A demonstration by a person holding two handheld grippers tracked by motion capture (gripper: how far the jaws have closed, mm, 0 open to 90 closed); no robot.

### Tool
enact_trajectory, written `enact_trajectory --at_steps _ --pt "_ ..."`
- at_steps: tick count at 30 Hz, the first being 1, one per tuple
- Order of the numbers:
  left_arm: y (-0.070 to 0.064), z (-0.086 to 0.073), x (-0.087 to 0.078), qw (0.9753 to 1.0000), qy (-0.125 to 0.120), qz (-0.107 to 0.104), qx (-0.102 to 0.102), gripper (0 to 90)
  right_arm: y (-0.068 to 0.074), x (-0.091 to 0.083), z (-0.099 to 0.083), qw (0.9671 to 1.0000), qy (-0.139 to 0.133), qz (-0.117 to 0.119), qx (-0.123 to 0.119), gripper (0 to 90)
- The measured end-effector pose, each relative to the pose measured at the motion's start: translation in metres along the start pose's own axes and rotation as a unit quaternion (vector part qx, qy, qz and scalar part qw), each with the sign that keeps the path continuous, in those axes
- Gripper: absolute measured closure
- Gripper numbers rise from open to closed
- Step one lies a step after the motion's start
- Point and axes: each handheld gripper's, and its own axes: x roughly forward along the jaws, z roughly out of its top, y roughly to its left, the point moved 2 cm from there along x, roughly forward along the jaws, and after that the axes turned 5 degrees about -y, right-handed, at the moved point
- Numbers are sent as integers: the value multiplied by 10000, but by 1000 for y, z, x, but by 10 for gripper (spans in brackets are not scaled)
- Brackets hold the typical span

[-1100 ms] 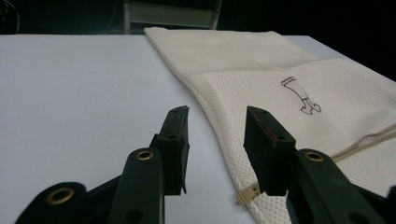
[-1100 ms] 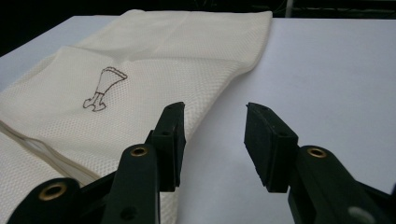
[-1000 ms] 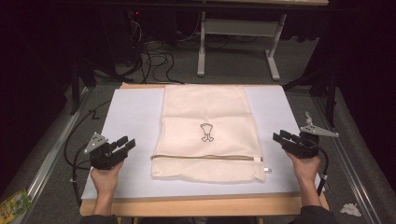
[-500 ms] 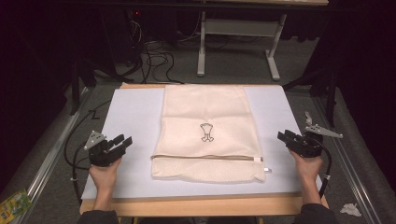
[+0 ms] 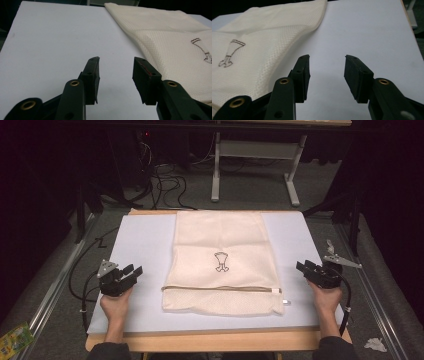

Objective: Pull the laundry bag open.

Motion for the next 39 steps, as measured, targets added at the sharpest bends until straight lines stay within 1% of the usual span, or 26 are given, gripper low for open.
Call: enact_trajectory --at_steps 2,5,7,8,9,10,12,13,16,21,26,30,31,32,35,39 --pt "1 -1 3 10000 60 6 7 565 -1 2 -2 10000 9 -47 41 567" --pt "2 -3 7 9999 97 28 8 562 -2 3 -3 10000 16 -70 29 559" --pt "1 -5 8 9999 97 71 67 562 -1 4 -4 10000 50 -59 28 543" --pt "1 -7 10 9998 130 92 82 560 -1 5 -4 10000 70 -45 -46 543" --pt "1 -8 11 9998 173 95 94 558 0 6 -5 9998 105 -86 -115 543" --pt "1 -10 12 9997 179 105 88 556 0 7 -6 9998 117 -126 -134 544" --pt "1 -12 15 9996 224 127 65 552 -1 8 -7 9998 136 -106 -117 542" --pt "2 -11 15 9997 216 134 67 549 -1 8 -7 9997 138 -135 -131 542" --pt "2 -10 15 9996 208 177 121 547 0 9 -7 9996 153 -172 -177 540" --pt "1 -11 17 9990 293 269 215 539 1 11 -9 9992 197 -243 -236 531" --pt "0 -11 18 9987 321 310 233 508 1 14 -13 9988 229 -318 -306 522" --pt "-1 -12 19 9981 368 358 326 491 0 16 -19 9984 273 -374 -312 508" --pt "-1 -12 19 9981 375 378 323 483 0 15 -19 9985 280 -386 -279 508" --pt "-2 -12 20 9978 409 386 347 477 1 15 -19 9985 250 -403 -291 507" --pt "-4 -12 21 9970 465 397 484 461 1 16 -20 9981 282 -426 -337 485" --pt "-5 -13 21 9964 462 436 562 445 3 17 -21 9972 352 -515 -408 453"
